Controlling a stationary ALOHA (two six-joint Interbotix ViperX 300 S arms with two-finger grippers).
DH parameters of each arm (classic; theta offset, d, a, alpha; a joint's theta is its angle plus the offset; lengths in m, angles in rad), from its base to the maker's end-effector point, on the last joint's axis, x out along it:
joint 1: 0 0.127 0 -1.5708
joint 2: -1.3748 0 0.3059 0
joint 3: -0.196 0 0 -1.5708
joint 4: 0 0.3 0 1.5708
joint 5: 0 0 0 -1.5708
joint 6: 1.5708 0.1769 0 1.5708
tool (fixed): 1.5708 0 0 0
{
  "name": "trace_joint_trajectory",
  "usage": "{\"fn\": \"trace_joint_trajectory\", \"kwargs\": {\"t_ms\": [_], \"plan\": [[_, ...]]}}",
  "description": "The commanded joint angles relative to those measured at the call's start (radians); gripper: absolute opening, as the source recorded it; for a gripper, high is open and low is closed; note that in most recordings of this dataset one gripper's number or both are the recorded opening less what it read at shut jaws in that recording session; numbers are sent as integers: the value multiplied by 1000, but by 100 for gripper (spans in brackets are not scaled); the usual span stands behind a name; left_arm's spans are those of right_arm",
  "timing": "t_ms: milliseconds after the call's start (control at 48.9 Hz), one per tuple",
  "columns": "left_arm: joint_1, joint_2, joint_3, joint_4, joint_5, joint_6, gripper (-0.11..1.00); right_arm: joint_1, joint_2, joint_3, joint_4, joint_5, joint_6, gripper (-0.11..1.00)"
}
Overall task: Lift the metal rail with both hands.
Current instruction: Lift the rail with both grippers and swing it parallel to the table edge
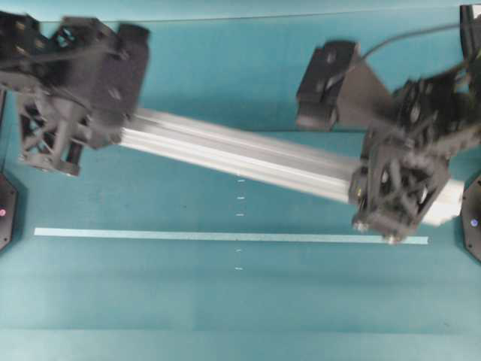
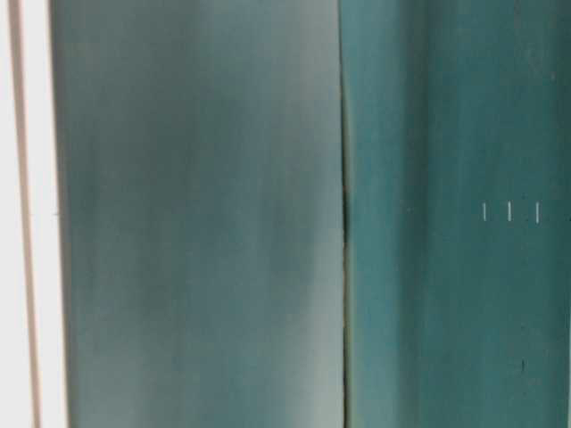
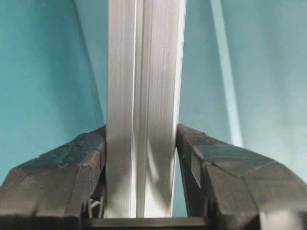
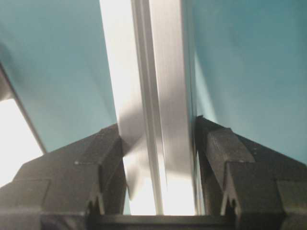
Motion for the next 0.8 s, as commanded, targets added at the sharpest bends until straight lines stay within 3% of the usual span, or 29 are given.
{"fn": "trace_joint_trajectory", "kwargs": {"t_ms": [0,307,491,777], "plan": [[-26,-34,-67,-5,5,-51,36,-25,-8,-78,-3,21,-9,42],[-98,-44,-167,-5,91,-147,36,-55,14,-232,-46,219,-94,42],[-123,-31,-245,-5,120,-176,35,-61,34,-322,-48,236,-137,42],[-135,-34,-344,-5,135,-206,32,-69,34,-394,-46,242,-141,42]]}}
